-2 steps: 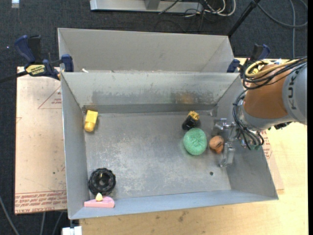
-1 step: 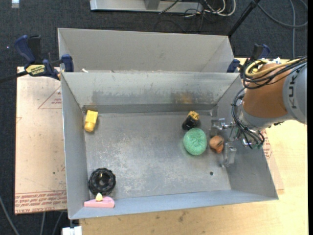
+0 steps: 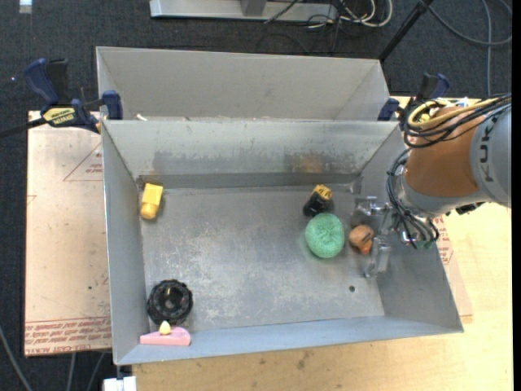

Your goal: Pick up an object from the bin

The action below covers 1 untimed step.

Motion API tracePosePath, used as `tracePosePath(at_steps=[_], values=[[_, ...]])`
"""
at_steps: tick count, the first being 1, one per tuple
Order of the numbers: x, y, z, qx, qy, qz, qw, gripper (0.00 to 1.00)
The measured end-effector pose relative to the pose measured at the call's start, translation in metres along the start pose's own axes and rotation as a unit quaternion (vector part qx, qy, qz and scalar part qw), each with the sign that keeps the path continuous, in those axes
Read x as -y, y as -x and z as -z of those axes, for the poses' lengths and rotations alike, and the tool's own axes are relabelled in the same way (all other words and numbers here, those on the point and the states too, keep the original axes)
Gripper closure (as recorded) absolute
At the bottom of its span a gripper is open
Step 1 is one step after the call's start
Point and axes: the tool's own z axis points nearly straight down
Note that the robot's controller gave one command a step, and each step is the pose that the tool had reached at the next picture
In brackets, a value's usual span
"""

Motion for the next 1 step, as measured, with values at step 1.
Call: tracePosePath(at_steps=[1], values=[[-0.0014, 0.0023, 0.0004, -0.0001, 0.0, 0.047, 0.9989, 0.0]])
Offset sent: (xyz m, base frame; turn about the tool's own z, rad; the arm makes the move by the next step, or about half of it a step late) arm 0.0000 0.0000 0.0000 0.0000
